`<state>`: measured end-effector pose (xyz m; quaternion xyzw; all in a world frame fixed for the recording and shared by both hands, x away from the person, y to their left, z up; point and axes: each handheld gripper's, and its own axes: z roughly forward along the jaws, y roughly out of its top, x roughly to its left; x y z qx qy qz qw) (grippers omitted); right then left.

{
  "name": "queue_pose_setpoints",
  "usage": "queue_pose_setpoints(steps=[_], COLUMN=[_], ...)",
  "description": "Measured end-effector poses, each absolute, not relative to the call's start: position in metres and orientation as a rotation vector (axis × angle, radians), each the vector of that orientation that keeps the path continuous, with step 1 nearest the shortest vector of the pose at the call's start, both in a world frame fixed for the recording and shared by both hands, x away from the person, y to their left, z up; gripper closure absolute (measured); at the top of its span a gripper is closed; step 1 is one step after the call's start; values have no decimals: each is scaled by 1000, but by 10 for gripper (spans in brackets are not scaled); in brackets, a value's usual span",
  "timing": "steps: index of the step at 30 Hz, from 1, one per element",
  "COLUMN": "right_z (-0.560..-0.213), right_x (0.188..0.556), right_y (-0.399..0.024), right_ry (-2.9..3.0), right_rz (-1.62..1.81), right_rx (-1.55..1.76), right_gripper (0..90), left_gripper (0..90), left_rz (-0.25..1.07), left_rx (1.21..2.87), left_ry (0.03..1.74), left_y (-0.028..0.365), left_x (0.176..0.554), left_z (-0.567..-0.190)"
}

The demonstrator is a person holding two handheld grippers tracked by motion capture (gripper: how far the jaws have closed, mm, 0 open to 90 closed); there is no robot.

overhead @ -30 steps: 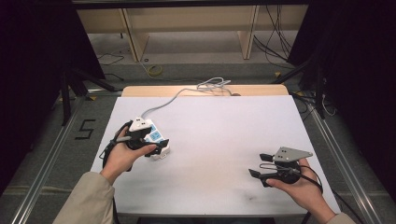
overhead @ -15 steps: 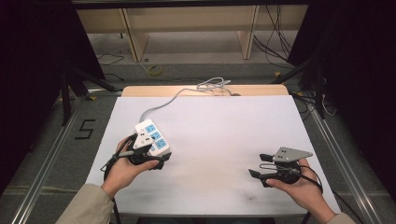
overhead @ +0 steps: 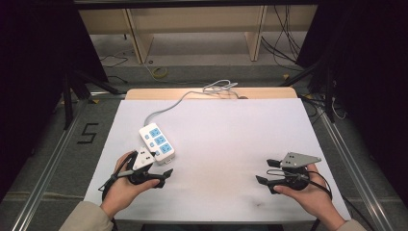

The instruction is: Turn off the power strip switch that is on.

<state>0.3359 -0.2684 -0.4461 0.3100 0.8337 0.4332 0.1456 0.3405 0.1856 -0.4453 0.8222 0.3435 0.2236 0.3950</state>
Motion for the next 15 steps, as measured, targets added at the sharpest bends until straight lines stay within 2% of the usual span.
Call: queue_pose_setpoints(steps=[15], right_z=[-446], right_x=[336], right_y=[-268], right_ry=[2404], right_rz=[1248], right_rx=[897], right_gripper=[274], left_gripper=[160], left_rz=[545], left_rx=[2096], left_ry=[866], left_y=[181], left_x=[335], left_z=[-447])
